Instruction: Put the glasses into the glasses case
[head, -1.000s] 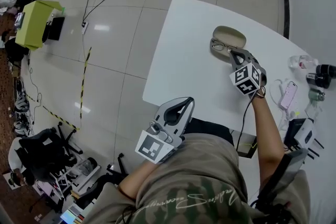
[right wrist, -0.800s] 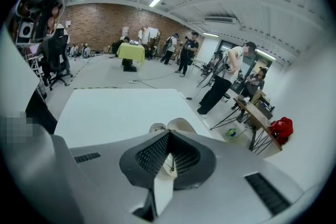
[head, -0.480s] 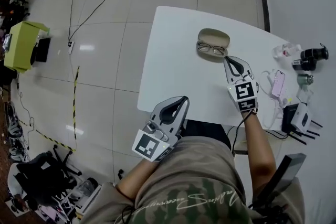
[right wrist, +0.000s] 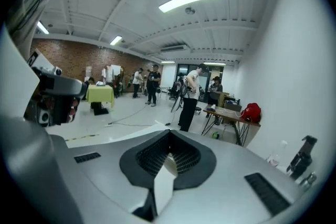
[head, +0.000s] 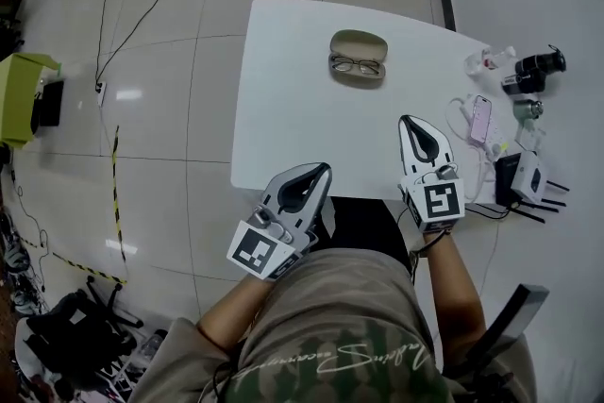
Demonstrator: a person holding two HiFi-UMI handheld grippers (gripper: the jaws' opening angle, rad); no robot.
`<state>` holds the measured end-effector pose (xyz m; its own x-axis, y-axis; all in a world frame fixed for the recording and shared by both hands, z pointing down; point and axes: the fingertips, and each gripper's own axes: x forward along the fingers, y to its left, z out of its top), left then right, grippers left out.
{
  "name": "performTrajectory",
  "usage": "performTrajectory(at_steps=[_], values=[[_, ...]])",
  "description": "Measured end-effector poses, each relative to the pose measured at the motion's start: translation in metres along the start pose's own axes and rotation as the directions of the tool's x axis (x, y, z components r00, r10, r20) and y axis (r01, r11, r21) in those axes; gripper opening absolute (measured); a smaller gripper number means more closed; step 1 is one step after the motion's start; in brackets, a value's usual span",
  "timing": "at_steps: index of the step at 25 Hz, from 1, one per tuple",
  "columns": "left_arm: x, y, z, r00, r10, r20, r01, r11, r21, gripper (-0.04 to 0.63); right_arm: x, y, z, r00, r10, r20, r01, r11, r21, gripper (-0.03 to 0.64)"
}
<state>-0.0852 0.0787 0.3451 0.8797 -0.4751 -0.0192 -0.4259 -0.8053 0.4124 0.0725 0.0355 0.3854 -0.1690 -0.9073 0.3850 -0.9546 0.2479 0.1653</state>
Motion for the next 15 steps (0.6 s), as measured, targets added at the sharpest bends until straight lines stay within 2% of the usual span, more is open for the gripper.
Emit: performTrajectory(at_steps=[2, 4, 8, 12, 15], values=[[-0.003, -0.007, -0.001, 1.0, 0.013, 0.002, -0.013, 1.0, 0.018, 0.0, -0.018, 0.001, -0.001, 0.999, 0.0, 0.036, -0.002, 0.997, 0.081, 0.012], [-0.009, -0.016, 0.0, 0.999, 0.037, 0.017, -0.038, 0.999, 0.035, 0.0, -0.032, 0.002, -0.006, 0.998, 0.012, 0.068, -0.02, 0.993, 0.119, 0.012], [-0.022, -0.044, 0.007, 0.994, 0.089, 0.07, -0.094, 0.992, 0.079, 0.0, -0.059, 0.006, -0.015, 0.992, 0.048, 0.114, -0.063, 0.99, 0.128, 0.012], [-0.031, -0.087, 0.012, 0.977, 0.16, 0.142, -0.175, 0.98, 0.099, 0.0, -0.108, 0.01, -0.009, 0.975, 0.075, 0.208, -0.104, 0.986, 0.131, 0.012], [-0.037, -0.128, -0.005, 0.972, 0.175, 0.154, -0.195, 0.973, 0.125, 0.0, -0.153, 0.015, -0.013, 0.956, 0.105, 0.274, -0.143, 0.982, 0.126, 0.012]])
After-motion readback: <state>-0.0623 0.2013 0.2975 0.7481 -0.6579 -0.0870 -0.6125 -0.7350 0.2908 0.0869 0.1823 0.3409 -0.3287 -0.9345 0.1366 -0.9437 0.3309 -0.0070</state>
